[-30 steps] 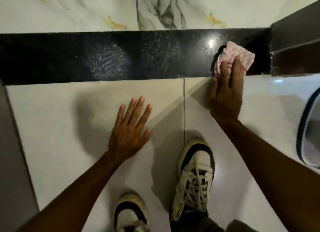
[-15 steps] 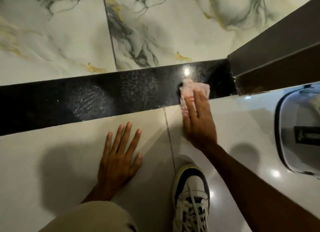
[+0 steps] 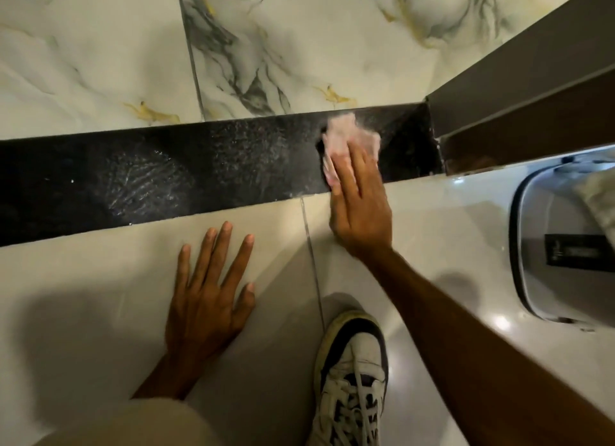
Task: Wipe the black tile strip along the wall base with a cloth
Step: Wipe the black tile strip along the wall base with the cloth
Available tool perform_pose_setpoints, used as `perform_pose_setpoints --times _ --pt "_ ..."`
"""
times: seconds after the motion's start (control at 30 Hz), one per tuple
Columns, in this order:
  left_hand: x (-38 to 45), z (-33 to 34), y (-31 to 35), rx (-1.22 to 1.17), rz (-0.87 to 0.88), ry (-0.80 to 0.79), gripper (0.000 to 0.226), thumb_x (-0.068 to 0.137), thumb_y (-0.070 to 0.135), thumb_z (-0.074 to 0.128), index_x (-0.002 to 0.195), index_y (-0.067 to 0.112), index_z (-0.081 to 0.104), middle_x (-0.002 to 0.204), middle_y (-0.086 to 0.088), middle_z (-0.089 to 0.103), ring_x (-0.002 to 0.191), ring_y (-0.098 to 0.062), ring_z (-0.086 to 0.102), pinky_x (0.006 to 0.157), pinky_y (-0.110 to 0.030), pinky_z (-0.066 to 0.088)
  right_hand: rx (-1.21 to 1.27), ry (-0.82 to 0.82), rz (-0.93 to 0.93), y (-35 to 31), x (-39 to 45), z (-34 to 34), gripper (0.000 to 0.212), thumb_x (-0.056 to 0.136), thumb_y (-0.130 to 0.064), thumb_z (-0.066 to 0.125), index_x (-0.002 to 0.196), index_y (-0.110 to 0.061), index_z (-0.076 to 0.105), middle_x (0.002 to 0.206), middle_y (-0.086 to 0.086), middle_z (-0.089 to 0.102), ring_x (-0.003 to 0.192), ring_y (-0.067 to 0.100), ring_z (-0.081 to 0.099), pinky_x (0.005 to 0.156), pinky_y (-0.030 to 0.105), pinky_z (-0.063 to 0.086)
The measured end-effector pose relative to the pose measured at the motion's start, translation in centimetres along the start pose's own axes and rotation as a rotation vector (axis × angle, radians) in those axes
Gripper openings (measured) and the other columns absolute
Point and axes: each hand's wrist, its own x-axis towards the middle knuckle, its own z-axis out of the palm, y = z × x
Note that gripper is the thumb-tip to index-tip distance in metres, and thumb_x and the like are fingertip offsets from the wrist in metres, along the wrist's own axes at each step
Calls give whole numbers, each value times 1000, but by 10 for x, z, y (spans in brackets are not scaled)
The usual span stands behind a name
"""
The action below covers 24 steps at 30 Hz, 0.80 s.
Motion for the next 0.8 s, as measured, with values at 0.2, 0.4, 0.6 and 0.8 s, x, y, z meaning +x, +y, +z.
perform_pose_setpoints --times 0.2,0.4,0.6,0.8 --pt "1 -4 1 -6 -49 -11 72 107 48 37 173 21 25 182 -16 18 169 -35 16 138 -57 1 23 118 283 23 -21 -16 53 114 -22 43 164 -5 38 176 17 30 166 32 23 133 57 32" --pt "-1 7 -1 -12 -82 51 70 110 50 30 175 25 20 183 -13 17 171 -30 12 139 -56 4 -54 93 23 -54 60 30 60 114 -37 25 169 -12 30 178 14 28 167 31 22 139 52 15" --pt "1 0 3 -18 -110 61 72 106 44 40 174 23 26 182 -14 20 170 -32 17 139 -57 8 -72 3 -156 -25 -46 9 55 112 -27 45 165 -13 41 173 14 38 164 29 31 134 50 34" --pt "0 1 2 -11 -94 75 74 105 48 40 173 22 26 182 -15 21 170 -33 17 139 -56 6 -124 135 191 -22 6 6 56 115 -35 39 166 -13 38 174 19 34 163 40 29 132 57 33"
